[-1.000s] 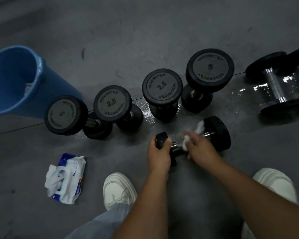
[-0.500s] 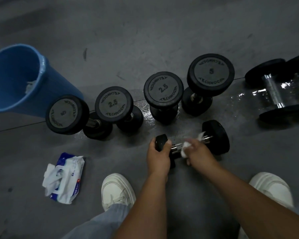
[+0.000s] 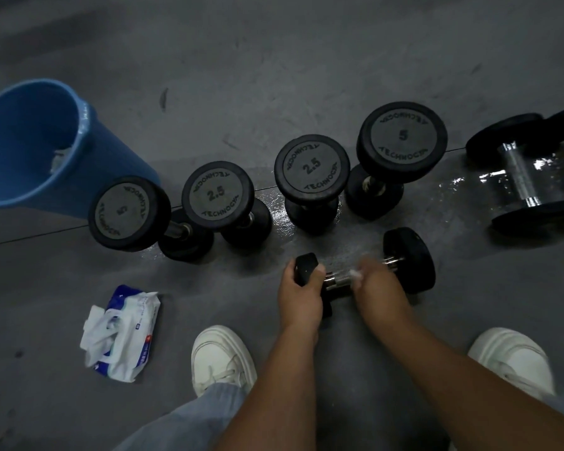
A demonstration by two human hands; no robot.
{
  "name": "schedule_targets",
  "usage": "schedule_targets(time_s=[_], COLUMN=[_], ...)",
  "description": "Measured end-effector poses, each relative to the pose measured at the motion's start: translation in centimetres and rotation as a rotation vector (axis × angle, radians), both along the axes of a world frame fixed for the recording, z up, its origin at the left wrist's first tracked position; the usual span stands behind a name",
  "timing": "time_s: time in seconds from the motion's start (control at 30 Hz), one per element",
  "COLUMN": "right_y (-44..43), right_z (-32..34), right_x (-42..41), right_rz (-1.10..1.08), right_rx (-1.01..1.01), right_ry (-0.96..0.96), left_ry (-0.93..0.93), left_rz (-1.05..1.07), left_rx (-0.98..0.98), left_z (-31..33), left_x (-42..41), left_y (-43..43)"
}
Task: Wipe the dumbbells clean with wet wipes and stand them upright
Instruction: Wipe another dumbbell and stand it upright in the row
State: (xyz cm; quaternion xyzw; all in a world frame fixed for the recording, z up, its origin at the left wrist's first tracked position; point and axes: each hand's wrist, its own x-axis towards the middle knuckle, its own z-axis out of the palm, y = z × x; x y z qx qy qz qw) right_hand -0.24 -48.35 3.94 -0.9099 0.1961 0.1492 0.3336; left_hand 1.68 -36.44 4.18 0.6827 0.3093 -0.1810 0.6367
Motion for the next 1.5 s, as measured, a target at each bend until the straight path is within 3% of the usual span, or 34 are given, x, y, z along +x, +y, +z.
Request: schedule_targets(time_s=[0.07,0.2,0.33,0.37,0.47,0.5,0.63,0.77,0.83,0.9,1.03,1.17,1.3,1.37,1.43,1.5], right_y=[-0.2,-1.4,1.8,1.4,-1.1,-1.2,0.0,-2.3,-0.8,0.4,-1.0,0.3,-1.8,-0.9,0.4,0.3], right_z=[0.0,0.2,-0.3,-0.4,-0.3,-0.2,0.3,0.6,0.6,0.7,0.8,2.2,1.6,1.7,2.3,2.7], right_x=[0.3,0.7,-0.9,-0.8,-0.8,-1.0,-1.8,-2.0,-2.8,-3.8,-4.1,-4.8,-4.4,-4.8,-4.8,-4.3], right_rz=[0.113,-0.223,0.196,0.15,-0.312,-0.341,-0.005,-0.213,0.018,0.184,-0.106,0.177,-0.129,0.019,0.154,0.059], right_rx=[0.009,-0.026,0.028,0.046,0.006,-0.016,0.032,-0.139,-0.17,-0.062,-0.093,0.021,-0.108,-0.101,-0.016,0.02], right_ry=[-0.008,-0.154,-0.04,-0.056,-0.125,-0.111,0.008,-0.075,-0.017,-0.003,-0.025,0.042,0.038,0.194,0.187,0.1], left_ry=[0.003,0.0,0.005,0.008,0.0,0.002,0.013,0.018,0.023,0.036,0.05,0.064,0.128,0.154,0.172,0.174], left_rz=[-0.003,0.003,0.002,0.0,0.013,0.023,0.031,0.0,0.002,0.01,-0.009,-0.023,-0.023,-0.021,-0.03,-0.032], left_rx=[0.016,0.015,0.014,0.015,0.006,-0.001,-0.041,-0.077,-0.092,-0.086,-0.044,-0.052,-0.065,-0.018,0.076,0.139], left_z=[-0.2,-0.1,-0.3,-0.4,-0.4,-0.4,-0.1,-0.1,0.1,0.3,0.7,1.0,0.8,0.6,0.6,0.7], left_x=[-0.1,-0.1,-0.2,-0.4,-0.9,-1.1,-2.1,-3.8,-4.6,-5.2,-6.0,-6.8,-6.9,-7.0,-7.0,-6.8], left_y=[0.0,0.1,0.0,0.1,0.1,0.0,0.4,0.9,1.1,1.3,1.6,1.6,2.2,2.3,2.5,2.6])
